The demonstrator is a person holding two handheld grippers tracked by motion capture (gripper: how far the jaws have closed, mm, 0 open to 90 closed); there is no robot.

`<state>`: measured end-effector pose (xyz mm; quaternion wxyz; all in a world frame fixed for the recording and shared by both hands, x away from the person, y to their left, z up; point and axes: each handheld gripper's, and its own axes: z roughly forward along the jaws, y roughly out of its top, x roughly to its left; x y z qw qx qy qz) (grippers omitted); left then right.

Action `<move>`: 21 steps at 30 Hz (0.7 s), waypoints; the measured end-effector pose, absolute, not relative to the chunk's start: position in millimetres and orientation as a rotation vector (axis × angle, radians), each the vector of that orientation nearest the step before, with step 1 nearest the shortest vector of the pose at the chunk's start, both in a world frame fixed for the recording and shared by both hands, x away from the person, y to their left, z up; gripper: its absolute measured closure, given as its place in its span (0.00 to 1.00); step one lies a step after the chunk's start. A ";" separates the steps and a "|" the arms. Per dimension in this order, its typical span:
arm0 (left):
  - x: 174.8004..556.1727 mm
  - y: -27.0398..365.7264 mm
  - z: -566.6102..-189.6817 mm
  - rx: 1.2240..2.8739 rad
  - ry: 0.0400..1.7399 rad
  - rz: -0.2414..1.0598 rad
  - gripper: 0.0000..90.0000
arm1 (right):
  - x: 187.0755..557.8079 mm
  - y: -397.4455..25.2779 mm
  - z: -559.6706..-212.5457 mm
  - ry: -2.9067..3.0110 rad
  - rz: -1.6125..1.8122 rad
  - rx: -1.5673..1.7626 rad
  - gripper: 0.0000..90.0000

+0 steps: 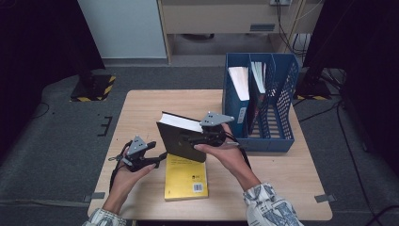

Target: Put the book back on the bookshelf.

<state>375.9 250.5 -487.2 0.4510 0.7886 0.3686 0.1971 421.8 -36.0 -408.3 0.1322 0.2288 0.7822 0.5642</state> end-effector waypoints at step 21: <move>381.2 260.7 -495.1 1.953 0.988 0.472 0.18 | 426.0 -30.6 -414.1 2.269 1.704 0.644 0.35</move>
